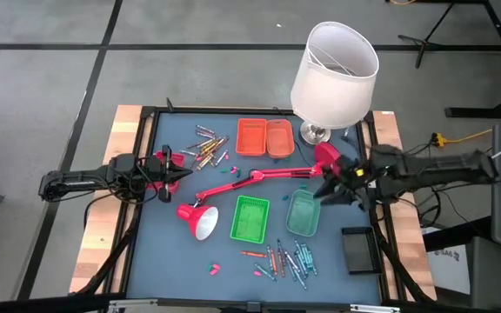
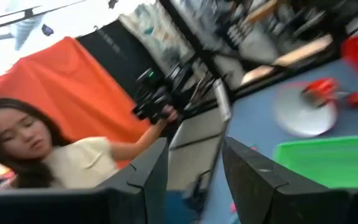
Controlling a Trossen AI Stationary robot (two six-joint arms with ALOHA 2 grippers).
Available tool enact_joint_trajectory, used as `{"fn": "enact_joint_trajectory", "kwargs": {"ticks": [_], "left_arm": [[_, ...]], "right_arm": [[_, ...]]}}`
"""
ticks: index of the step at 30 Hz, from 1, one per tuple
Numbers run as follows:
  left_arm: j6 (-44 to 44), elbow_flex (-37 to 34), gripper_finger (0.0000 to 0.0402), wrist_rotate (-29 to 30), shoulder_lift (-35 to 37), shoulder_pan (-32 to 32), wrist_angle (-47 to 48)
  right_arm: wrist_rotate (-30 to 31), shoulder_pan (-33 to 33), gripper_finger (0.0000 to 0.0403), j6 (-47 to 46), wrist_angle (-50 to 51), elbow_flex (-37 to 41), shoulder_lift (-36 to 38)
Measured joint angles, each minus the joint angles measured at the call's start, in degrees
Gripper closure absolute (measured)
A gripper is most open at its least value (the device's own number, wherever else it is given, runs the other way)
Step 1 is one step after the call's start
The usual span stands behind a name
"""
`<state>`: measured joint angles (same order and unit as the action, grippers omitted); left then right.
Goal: Sort crayons
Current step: Put the green crayon into the light green bin
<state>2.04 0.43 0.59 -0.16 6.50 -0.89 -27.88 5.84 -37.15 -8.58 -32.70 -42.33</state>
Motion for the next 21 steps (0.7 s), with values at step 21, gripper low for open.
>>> {"fn": "enact_joint_trajectory", "kwargs": {"ticks": [21], "left_arm": [[-0.02,0.0,0.0401,-0.01,0.0,-0.02,0.0]], "right_arm": [[33.4,31.99,0.0253,-29.06,41.31,-35.02,-40.81]]}}
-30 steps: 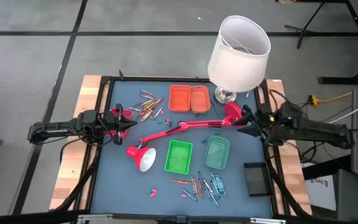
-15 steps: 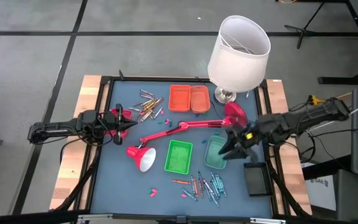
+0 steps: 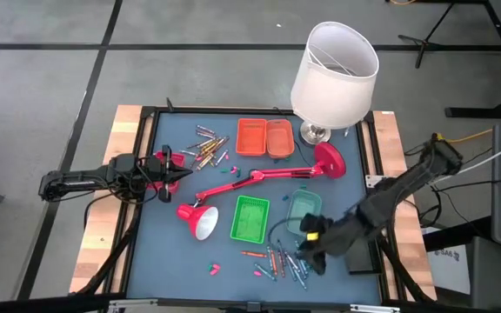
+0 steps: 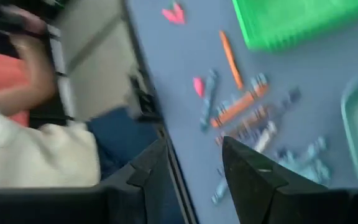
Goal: Sort crayons
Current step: Put the green crayon into the light green bin
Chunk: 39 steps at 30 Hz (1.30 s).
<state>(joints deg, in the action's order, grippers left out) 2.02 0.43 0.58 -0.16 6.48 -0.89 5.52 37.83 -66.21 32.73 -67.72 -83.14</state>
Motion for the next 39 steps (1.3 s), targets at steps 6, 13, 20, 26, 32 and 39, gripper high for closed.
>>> {"fn": "enact_joint_trajectory", "kwargs": {"ticks": [6,13,20,26,32,39], "left_arm": [[-0.02,0.0,0.0401,-0.01,0.0,0.0,0.0],[-0.05,0.0,0.0401,-0.01,0.0,0.0,0.0],[-0.13,0.0,0.0401,0.0,0.0,-0.01,0.0],[-0.13,0.0,0.0401,-0.01,0.02,0.0,0.0],[-0.13,0.0,0.0401,-0.01,0.01,0.0,0.02],[-0.13,0.0,0.0401,-0.02,0.0,-0.02,0.02]], "right_arm": [[-1.73,3.52,0.0253,-11.91,10.21,-5.57,-10.0],[-10.13,4.84,0.0253,-19.17,11.4,-6.21,-17.43],[-16.47,4.96,0.0253,-19.52,14.12,-6.21,-21.6],[-17.13,4.93,0.0253,-19.5,14.49,-6.19,-23.19],[-17.13,4.91,0.0253,-19.49,14.54,-6.17,-25.35],[-16.38,4.91,0.0253,-19.48,14.78,-6.17,-25.87]]}}
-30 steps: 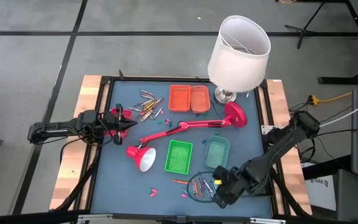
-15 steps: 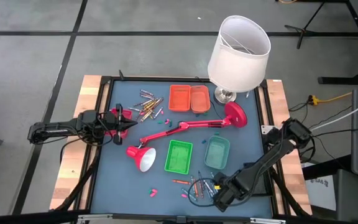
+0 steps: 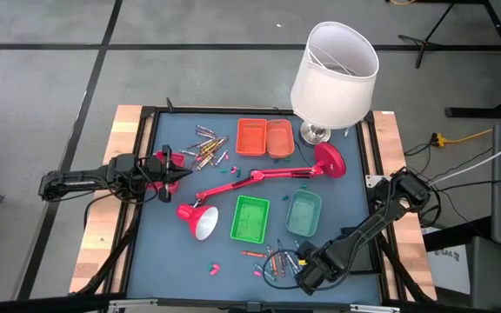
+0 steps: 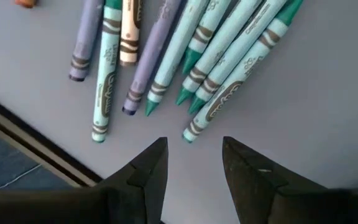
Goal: Sort crayons
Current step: Put the green crayon into the light green bin
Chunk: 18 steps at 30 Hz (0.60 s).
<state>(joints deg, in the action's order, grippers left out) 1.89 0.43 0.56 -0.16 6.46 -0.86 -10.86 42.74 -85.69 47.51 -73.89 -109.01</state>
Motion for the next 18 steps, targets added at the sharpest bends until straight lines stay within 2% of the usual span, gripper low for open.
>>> {"fn": "enact_joint_trajectory", "kwargs": {"ticks": [7,18], "left_arm": [[0.0,0.0,0.0401,0.02,0.0,0.01,0.0],[0.0,0.0,0.0401,0.0,0.0,0.0,0.0]], "right_arm": [[2.37,0.0,0.0253,0.02,0.15,0.0,0.0],[2.8,0.0,0.0253,0.02,0.15,0.0,0.0]]}}
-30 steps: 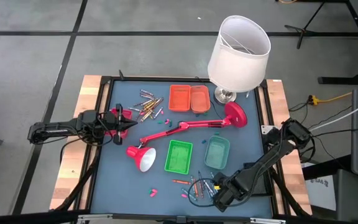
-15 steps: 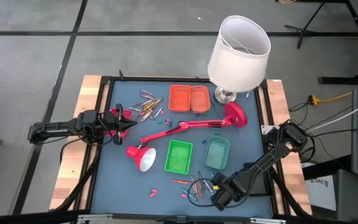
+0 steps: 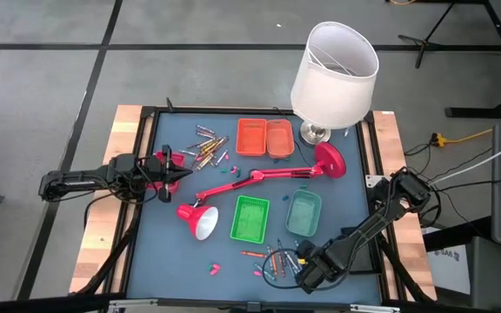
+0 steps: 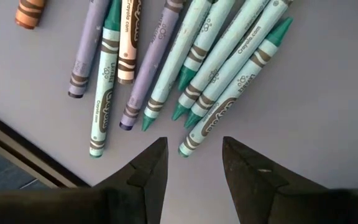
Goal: Sort crayons
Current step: Put the green crayon into the light green bin
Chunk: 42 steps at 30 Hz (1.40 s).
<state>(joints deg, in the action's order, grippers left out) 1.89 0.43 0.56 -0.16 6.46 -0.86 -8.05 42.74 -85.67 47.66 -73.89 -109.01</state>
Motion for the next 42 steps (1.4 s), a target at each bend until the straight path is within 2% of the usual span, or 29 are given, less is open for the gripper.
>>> {"fn": "enact_joint_trajectory", "kwargs": {"ticks": [17,30,33,42], "left_arm": [[-0.24,0.0,0.0401,0.0,0.0,0.02,0.0],[0.11,0.0,0.0401,0.01,0.02,0.0,-0.03],[0.09,0.0,0.0401,-0.09,0.0,0.0,-0.03],[0.07,0.0,0.0401,-0.11,0.02,0.0,-0.02]], "right_arm": [[-0.64,0.0,0.0253,0.04,-1.15,0.04,-0.58],[-4.26,-0.07,0.0255,-0.15,-1.57,-0.15,-4.61],[-4.69,-0.07,0.0272,-0.05,-1.23,-0.15,-4.68],[-5.09,-0.07,0.0359,-0.04,-1.11,-0.07,-4.8]]}}
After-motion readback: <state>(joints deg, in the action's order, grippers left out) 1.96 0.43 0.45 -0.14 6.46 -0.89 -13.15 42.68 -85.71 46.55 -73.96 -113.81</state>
